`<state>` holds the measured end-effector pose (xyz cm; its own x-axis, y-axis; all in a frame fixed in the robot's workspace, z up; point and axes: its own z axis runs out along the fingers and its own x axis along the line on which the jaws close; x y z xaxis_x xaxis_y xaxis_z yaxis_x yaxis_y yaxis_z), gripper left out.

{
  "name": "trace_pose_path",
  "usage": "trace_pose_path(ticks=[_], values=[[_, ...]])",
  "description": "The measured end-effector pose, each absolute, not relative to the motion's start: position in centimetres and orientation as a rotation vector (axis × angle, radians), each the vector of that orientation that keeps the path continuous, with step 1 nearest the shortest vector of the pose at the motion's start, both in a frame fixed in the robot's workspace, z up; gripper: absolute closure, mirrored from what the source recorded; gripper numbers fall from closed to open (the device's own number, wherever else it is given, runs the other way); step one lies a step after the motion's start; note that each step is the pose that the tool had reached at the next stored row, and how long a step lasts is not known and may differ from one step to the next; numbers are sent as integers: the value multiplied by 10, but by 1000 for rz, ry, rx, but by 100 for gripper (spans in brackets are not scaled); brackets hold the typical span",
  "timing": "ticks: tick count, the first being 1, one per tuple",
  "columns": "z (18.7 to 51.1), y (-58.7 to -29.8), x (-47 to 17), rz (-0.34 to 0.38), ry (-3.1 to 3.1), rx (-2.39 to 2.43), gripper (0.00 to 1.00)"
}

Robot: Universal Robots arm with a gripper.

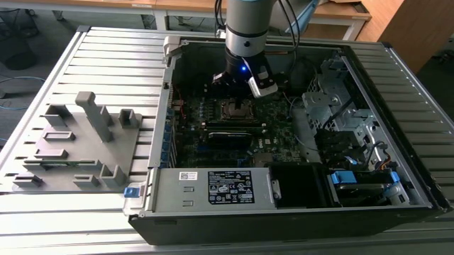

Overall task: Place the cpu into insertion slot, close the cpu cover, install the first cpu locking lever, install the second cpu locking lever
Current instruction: 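Install the second cpu locking lever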

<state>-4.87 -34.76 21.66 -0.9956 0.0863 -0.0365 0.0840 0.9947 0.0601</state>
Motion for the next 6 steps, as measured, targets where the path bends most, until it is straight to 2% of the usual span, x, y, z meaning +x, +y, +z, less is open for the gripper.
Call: trace_pose_path(ticks=[6], values=[[217,-348,-49,91,3098,132,89]])
